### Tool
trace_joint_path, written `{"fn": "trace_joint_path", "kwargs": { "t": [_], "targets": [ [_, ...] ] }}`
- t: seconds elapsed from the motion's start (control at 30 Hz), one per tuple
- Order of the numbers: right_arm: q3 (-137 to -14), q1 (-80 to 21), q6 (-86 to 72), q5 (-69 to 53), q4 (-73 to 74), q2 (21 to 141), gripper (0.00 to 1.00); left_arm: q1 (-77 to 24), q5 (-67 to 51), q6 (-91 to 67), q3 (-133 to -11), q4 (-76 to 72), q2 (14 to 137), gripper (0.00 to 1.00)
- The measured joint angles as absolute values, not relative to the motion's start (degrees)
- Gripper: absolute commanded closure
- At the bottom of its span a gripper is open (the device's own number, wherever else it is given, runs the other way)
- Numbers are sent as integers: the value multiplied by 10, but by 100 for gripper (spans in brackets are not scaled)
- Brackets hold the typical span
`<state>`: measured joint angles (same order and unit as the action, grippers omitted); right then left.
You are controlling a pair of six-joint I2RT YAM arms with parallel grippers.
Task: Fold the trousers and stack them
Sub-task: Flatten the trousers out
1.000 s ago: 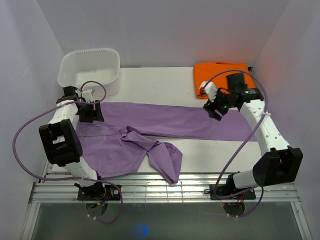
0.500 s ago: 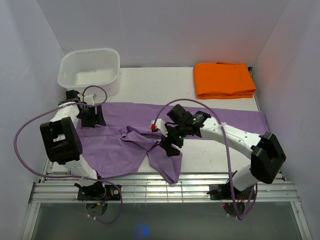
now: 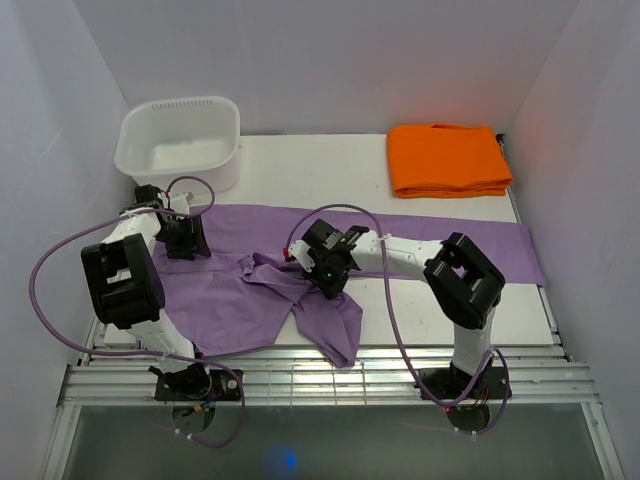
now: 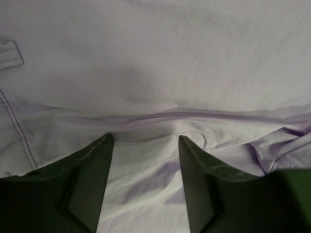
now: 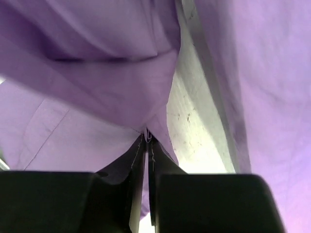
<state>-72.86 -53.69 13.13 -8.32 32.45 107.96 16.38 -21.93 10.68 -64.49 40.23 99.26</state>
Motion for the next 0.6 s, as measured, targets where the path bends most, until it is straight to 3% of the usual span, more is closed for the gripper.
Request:
{"fn": "trace_joint_path", "kwargs": {
  "t": [0.07,0.17,0.23,0.43,0.6],
  "targets": [
    [-721,-535,130,-77,323,1066,92,164,-211,102,-640,399,994,57],
    [-686,-522,143,-76,331,990,92,164,-191,100,-636,391,1006,89],
    [-665,-494,160,-80,338,913,92,166,-183,96,-635,388,1019,100],
    [-613,-272,251,-83,347,692,92,177,-182,88,-640,390,1027,100],
    [-550,-157,382,-74,383,576,92,199,-159,88,-659,395,1037,100]
  ]
}}
